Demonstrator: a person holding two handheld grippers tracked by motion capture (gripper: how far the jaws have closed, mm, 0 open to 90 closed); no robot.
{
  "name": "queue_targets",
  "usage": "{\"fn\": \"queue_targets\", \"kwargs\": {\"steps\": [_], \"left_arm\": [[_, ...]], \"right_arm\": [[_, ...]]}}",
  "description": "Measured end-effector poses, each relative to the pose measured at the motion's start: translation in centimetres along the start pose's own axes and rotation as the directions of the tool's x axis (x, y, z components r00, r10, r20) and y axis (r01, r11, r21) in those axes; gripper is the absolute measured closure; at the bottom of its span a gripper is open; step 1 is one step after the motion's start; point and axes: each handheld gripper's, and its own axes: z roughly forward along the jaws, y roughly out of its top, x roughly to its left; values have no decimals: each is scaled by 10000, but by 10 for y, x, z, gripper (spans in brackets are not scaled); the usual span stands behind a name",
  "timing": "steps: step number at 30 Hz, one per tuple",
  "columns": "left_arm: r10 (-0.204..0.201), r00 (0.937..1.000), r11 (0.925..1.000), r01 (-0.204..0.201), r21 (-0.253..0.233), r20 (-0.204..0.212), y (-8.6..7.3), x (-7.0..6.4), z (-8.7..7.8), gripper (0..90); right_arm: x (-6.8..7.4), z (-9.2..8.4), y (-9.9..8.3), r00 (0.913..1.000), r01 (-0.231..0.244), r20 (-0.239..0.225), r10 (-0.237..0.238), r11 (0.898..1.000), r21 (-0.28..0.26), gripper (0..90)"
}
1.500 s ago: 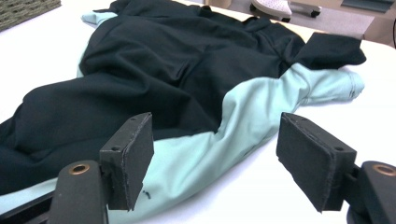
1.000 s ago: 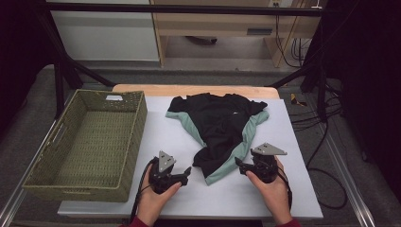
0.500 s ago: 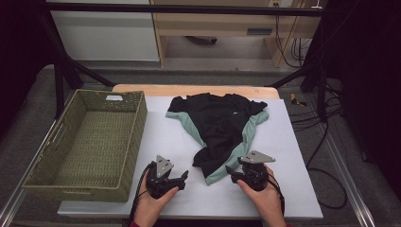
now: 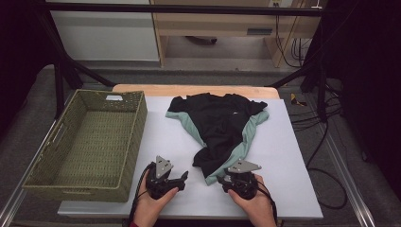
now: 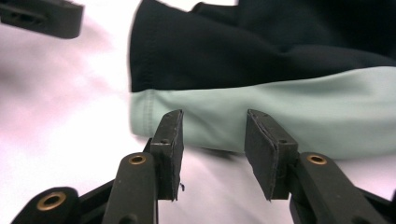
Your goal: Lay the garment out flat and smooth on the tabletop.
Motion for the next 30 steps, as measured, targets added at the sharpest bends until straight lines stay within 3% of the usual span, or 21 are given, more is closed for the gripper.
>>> {"fn": "queue_targets", "kwargs": {"steps": [5, 8, 13, 16, 18, 27, 30], "left_arm": [[29, 10000, 10000, -29, 71, -27, -1, 0, 1, 214], [53, 10000, 10000, -53, 75, -19, -1, 0, 2, 214], [20, 10000, 9999, -19, 153, -38, -2, 3, 2, 216], [21, 10000, 9999, -20, 99, -55, -2, 3, 2, 217], [40, 10000, 9999, -38, 167, -69, -2, 3, 3, 218], [18, 10000, 9998, -17, 186, -36, -3, 5, 3, 219], [56, 10000, 9998, -55, 178, -49, -2, 5, 3, 224]], "right_arm": [[9, 12, 4, 9988, 311, -375, -308, 9995, 62, 526], [11, 21, 7, 9988, 245, -416, -239, 9996, 152, 480], [16, 35, 14, 9977, 251, -639, -221, 9986, 473, 318], [22, 42, 16, 9973, 624, -415, -600, 9962, 604, 284], [24, 45, 18, 9973, 711, -244, -696, 9953, 652, 307], [14, 45, 22, 9988, 490, 44, -494, 9971, 576, 765], [11, 43, 21, 9988, 492, -98, -487, 9974, 519, 812]]}}
